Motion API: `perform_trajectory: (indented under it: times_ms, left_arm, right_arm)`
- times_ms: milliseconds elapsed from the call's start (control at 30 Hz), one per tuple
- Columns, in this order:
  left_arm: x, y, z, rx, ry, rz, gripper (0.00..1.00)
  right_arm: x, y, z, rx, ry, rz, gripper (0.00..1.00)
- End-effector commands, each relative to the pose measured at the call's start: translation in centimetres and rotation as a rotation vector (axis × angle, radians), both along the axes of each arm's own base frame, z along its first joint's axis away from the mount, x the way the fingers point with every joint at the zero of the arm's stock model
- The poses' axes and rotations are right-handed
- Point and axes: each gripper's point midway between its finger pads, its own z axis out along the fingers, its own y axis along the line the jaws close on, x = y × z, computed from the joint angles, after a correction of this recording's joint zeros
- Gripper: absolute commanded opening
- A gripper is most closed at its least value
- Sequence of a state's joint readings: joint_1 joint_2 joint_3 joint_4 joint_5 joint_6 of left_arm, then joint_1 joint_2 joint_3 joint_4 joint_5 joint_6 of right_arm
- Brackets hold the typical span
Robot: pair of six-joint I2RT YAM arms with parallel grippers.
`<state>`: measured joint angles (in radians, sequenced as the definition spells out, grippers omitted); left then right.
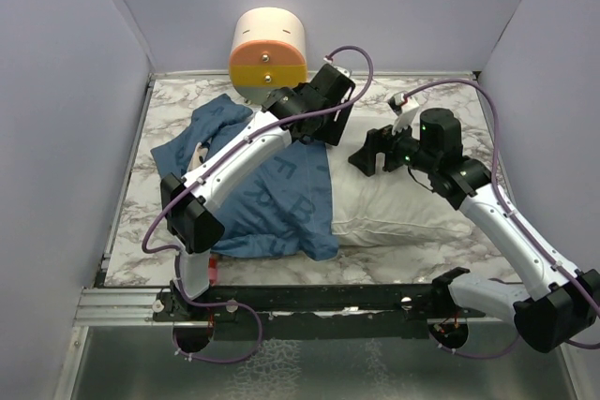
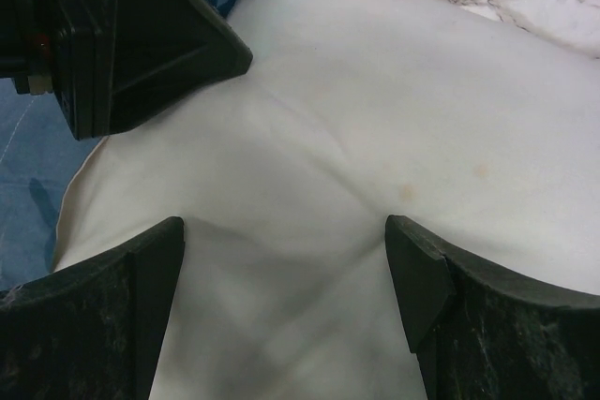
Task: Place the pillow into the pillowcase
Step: Stuff the pillow into the pillowcase.
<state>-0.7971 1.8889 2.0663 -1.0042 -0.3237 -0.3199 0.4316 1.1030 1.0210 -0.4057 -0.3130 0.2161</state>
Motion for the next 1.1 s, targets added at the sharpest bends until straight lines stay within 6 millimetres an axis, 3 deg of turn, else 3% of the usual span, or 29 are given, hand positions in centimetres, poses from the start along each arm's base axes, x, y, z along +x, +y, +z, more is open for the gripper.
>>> perform_trajectory:
  times_ms: [0, 200, 433, 467, 500, 533, 633, 800, 967, 1067]
  left_arm:
    - [-0.1, 2.6, -1.2, 0.166, -0.003, 0.014, 0.73]
    - [0.1, 3.6, -1.2, 0.232, -0.016, 0.023, 0.43]
    - [-0.1, 3.5, -2.2, 0.262, 0.011, -0.010, 0.43]
    - [0.0, 3.3, -2.0, 0.251, 0.007, -0.013, 0.35]
    - [0.1, 3.1, -1.8, 0.240, -0.001, -0.017, 0.17]
    - [0.3, 2.8, -1.3, 0.220, -0.014, -0.017, 0.08]
    - [0.6, 1.3, 1.4, 0.118, -0.066, -0.040, 0.01]
    - [0.2, -2.0, 9.0, -0.179, -0.210, -0.136, 0.00]
    - [-1.8, -4.9, 15.0, -0.507, -0.285, -0.220, 0.00]
    - [-2.8, -5.7, 15.7, -0.643, -0.252, -0.235, 0.00]
  right_arm:
    - [-0.9, 0.1, -2.1, -0.007, 0.078, 0.015, 0.87]
    - [-1.1, -0.1, -2.7, -0.014, 0.085, 0.014, 0.87]
    - [-0.9, 0.0, -2.7, -0.012, 0.078, 0.012, 0.87]
    - [-0.9, 0.0, -2.7, -0.012, 0.078, 0.014, 0.87]
    - [-0.8, 0.1, -2.8, -0.012, 0.079, 0.014, 0.87]
    - [-0.8, 0.1, -2.8, -0.011, 0.077, 0.015, 0.87]
    - [-0.5, 0.1, -2.8, -0.015, 0.070, 0.011, 0.87]
    - [0.8, 0.6, -1.9, -0.027, 0.028, 0.027, 0.93]
    - [1.4, 1.0, -2.9, -0.077, 0.047, 0.073, 0.95]
    - [0.9, 1.1, -5.1, -0.088, 0.087, 0.090, 0.83]
